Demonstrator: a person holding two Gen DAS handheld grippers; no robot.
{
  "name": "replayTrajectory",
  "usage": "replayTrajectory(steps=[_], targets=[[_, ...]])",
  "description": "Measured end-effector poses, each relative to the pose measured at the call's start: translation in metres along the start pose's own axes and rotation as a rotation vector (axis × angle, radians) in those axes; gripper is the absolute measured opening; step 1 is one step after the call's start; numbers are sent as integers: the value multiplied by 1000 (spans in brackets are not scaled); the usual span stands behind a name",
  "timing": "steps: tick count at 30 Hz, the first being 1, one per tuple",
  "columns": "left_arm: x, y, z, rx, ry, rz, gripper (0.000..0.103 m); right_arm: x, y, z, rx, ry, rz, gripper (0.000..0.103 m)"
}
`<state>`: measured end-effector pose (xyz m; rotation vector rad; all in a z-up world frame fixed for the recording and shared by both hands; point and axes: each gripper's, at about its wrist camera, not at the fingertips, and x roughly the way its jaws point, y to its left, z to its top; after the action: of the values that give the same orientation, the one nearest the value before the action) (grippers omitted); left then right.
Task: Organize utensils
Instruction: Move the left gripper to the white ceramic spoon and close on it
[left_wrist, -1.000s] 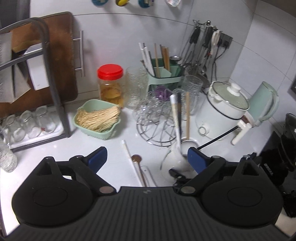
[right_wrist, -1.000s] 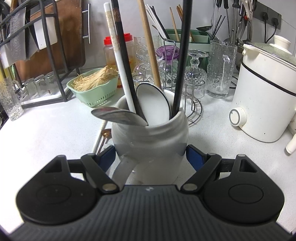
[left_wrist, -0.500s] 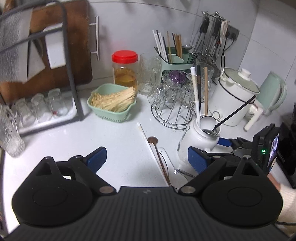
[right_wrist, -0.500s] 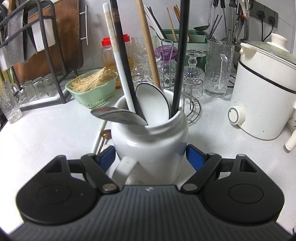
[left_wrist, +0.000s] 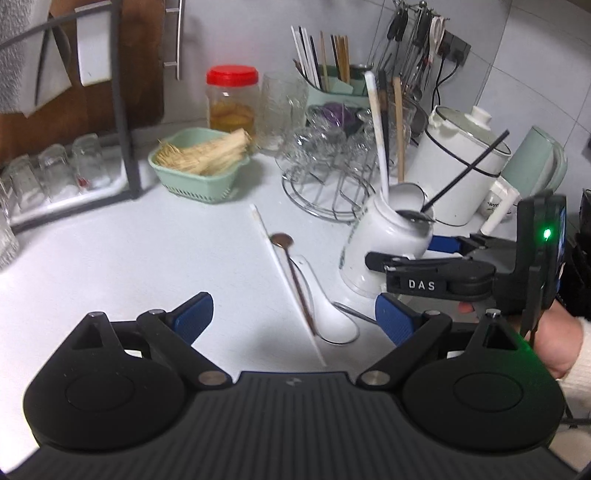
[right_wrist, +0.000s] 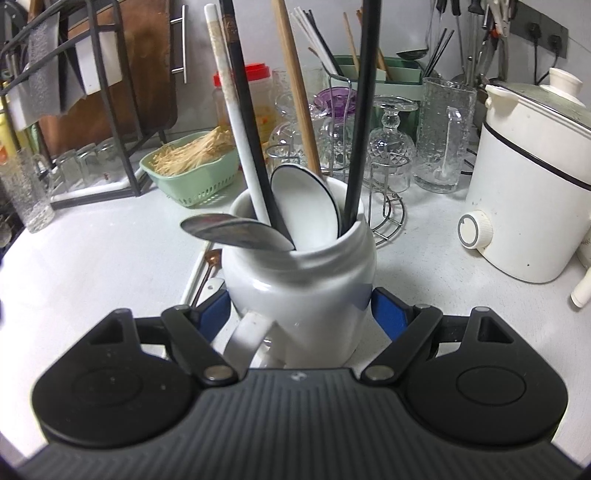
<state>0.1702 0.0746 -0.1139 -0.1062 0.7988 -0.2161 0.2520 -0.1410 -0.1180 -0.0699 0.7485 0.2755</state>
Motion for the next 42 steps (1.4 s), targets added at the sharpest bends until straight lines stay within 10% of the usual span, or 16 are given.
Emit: replayTrajectory(steps=[42], targets=[[131,-70,-39,-66,109,226,59,-8,-42,-5,-61,44,159,84]])
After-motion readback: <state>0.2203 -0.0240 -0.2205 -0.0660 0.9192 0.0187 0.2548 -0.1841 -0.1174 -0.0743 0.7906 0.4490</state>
